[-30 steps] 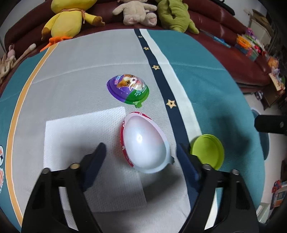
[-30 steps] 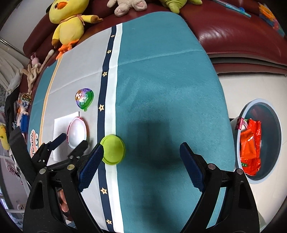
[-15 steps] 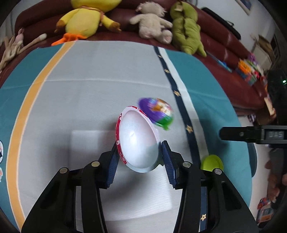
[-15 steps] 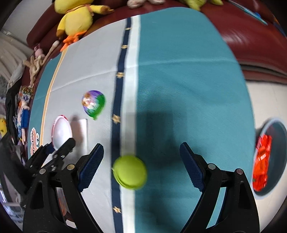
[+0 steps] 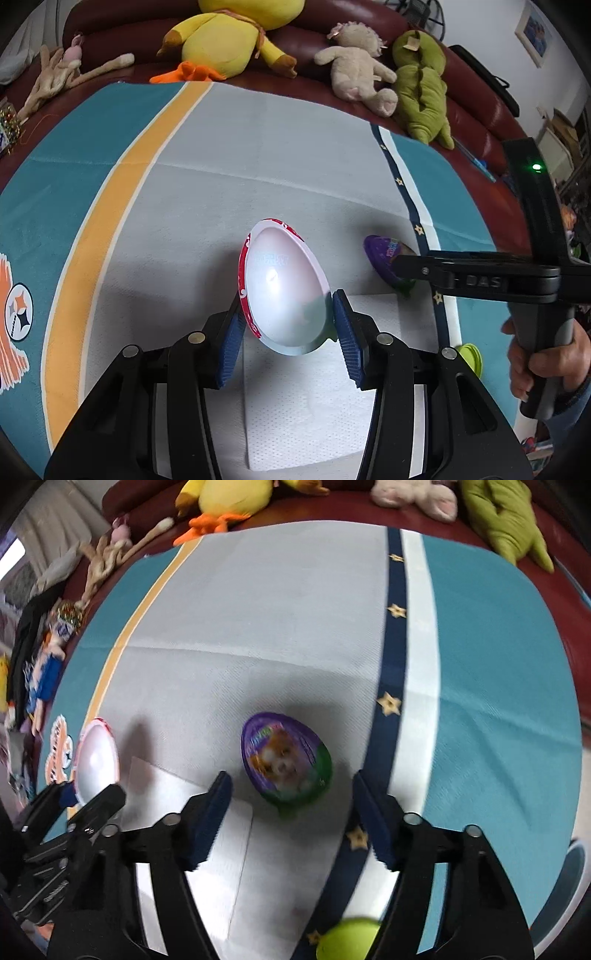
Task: Collect trash
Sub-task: 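Grasp the white egg shell with the left tool while the right tool grasps the purple toy egg, then carry the egg shell and purple egg over the bin and open both tools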
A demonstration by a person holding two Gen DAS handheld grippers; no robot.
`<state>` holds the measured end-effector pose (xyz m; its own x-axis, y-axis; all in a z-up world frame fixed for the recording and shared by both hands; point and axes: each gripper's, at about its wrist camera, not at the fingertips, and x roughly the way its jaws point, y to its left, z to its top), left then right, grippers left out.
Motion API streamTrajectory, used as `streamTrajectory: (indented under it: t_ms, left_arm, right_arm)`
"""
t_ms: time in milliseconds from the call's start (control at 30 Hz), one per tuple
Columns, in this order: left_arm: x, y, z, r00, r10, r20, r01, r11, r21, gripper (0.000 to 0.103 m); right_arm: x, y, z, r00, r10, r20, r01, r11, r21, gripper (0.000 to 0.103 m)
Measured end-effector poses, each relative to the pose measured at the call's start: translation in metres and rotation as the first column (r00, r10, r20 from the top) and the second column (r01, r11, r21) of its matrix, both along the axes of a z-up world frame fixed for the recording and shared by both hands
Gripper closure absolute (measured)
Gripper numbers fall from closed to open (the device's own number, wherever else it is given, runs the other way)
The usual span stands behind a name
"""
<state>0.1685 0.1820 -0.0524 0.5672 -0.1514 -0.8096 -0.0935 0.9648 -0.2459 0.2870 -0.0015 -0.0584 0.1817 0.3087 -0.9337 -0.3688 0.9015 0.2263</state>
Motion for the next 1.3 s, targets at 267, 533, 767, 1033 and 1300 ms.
streamTrajectory:
  t_ms: [267, 533, 767, 1033, 1300]
  left_arm:
    - [0.000, -0.008, -0.005, 1.000, -0.015, -0.017, 0.014, 1.000, -0.020, 0.055]
    - [0.001, -0.045, 0.004, 0.996, -0.090, -0.006, 0.090, 0.996, -0.003, 0.055]
    - [-0.001, -0.093, 0.012, 0.985, -0.174, 0.000, 0.174, 0.985, 0.015, 0.055]
    - [-0.009, -0.165, 0.015, 0.952, -0.306, -0.006, 0.306, 0.951, 0.041, 0.055]
    - [-0.020, -0.242, 0.020, 0.899, -0.437, -0.010, 0.437, 0.897, 0.067, 0.055]
  right_arm:
    - [0.003, 0.013, -0.014, 0.997, 0.053, 0.061, -0.048, 0.995, -0.085, 0.053]
    - [-0.011, -0.023, 0.007, 0.998, -0.012, 0.066, 0.013, 1.000, -0.018, 0.053]
    - [-0.029, -0.073, 0.028, 0.992, -0.109, 0.057, 0.105, 0.993, 0.060, 0.053]
    - [-0.068, -0.155, 0.039, 0.966, -0.248, 0.068, 0.240, 0.964, 0.113, 0.053]
    - [-0.113, -0.235, 0.039, 0.917, -0.394, 0.062, 0.379, 0.910, 0.170, 0.053]
